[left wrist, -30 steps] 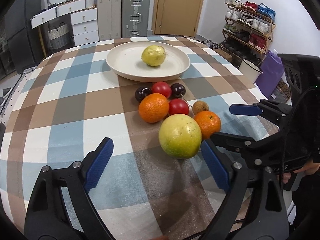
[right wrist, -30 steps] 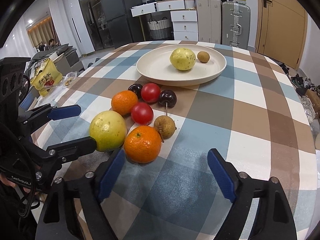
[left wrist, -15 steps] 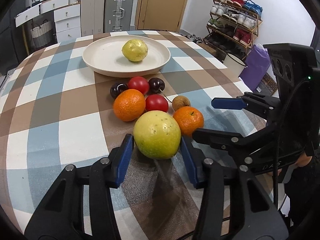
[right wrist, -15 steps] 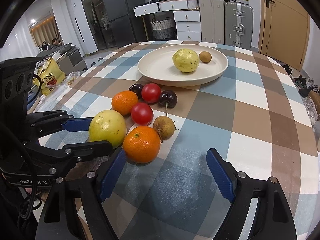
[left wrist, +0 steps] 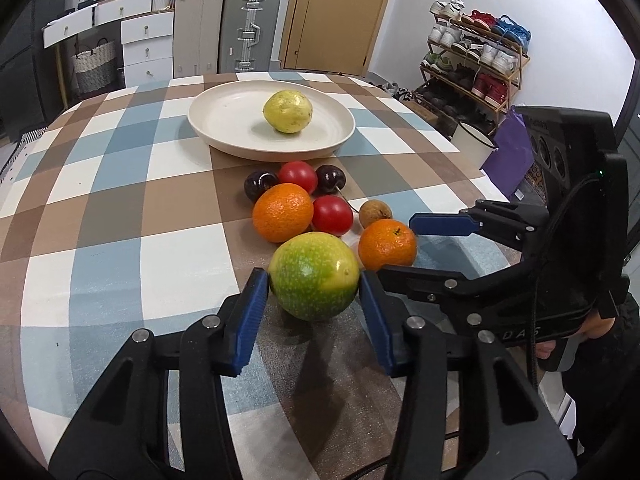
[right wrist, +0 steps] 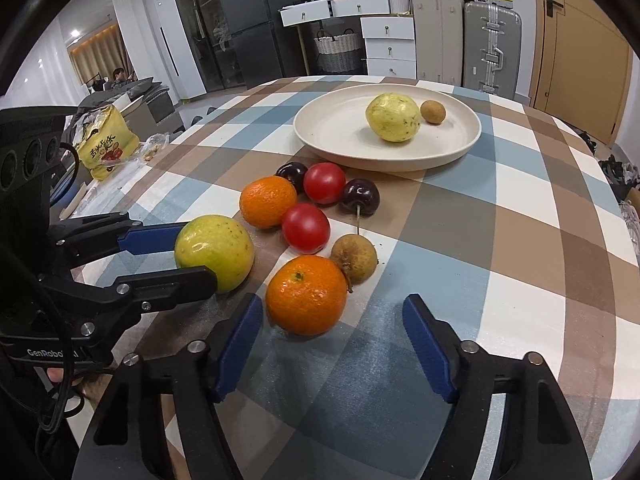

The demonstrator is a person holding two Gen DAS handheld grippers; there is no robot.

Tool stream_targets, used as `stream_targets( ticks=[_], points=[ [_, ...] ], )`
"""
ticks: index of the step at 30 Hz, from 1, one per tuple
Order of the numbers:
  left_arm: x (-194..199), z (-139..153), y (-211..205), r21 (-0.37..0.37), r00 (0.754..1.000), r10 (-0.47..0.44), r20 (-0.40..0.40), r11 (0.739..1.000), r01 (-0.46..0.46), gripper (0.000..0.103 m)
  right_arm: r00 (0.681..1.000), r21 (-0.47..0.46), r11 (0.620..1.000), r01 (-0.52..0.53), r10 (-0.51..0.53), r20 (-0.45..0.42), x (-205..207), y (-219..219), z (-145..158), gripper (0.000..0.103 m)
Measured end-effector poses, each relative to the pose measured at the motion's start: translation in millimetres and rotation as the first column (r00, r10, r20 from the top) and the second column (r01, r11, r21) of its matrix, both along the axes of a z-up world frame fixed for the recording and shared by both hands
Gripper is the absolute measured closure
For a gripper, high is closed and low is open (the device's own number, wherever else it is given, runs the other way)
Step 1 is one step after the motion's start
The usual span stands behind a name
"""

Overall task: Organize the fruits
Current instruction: 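Close the left tool on the yellow pomelo while the right tool grasps the mandarin, then lift and carry the yellow pomelo and mandarin over the white plate with both tools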

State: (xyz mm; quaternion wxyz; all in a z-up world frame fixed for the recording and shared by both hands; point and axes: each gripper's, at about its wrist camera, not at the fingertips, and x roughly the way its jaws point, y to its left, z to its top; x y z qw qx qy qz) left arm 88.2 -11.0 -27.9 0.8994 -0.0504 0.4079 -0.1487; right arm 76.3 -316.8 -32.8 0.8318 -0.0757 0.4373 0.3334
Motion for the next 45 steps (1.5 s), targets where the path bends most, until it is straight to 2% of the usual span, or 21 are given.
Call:
stream_targets(
  ticks=[10, 14, 16, 19, 22, 25, 29, 35, 45],
  points=[
    [-6.6, 1.7, 6.9, -0.003, 1.0, 0.018, 0.01, 1.0, -0.018, 0.059, 1.0, 0.005, 1.0, -0.012, 0.012, -0.008, -2.4, 5.8, -0.5, 0.05],
    [-7.7, 1.1, 6.4, -0.003, 1.0, 0.017, 0.01, 1.0, -0.017, 0.059, 1.0, 0.012, 1.0, -0.013, 0.013, -0.009, -3.2, 6.0, -0.3, 0.052],
    [-7.8, 0.8, 7.2, -0.007, 1.0, 0.016, 0.01, 1.0, -0.016, 0.058, 1.0, 0.019, 1.0, -0.015, 0.015, -0.012, -3.0, 6.0, -0.5, 0.058],
    [-5.1, -0.7, 8.4, -0.025, 1.0, 0.019, -0.002, 0.999, -0.019, 0.057, 1.0, 0.018, 1.0, -0.022, 0.023, -0.007, -4.5, 6.5, -0.5, 0.061],
    [-1.9, -4.9, 5.7, -0.034, 1.0, 0.001, -0.026, 0.999, -0.001, 0.056, 1.0, 0.02, 0.999, -0.026, 0.026, -0.004, -6.6, 5.2, -0.4, 0.062],
    [-0.6, -5.3, 3.0, -0.021, 1.0, 0.001, -0.017, 1.0, -0.001, 0.056, 1.0, 0.025, 1.0, -0.018, 0.018, 0.001, -7.8, 2.0, 0.4, 0.062],
    [0.8, -5.7, 4.8, -0.039, 1.0, 0.004, -0.015, 0.999, -0.005, 0.057, 1.0, 0.04, 0.999, -0.02, 0.019, 0.022, -11.1, -3.0, 5.9, 0.062],
    [-2.6, -0.4, 5.9, -0.055, 1.0, 0.001, 0.01, 0.998, 0.0, 0.057, 0.999, 0.06, 0.998, -0.021, 0.018, 0.039, -16.3, -7.3, 11.9, 0.062],
    [-11.7, 15.6, 15.1, -0.058, 0.998, 0.046, 0.052, 0.997, -0.043, 0.057, 0.997, 0.114, 0.993, -0.009, -0.001, 0.081, -20.9, -16.5, 27.8, 0.062]
  ],
)
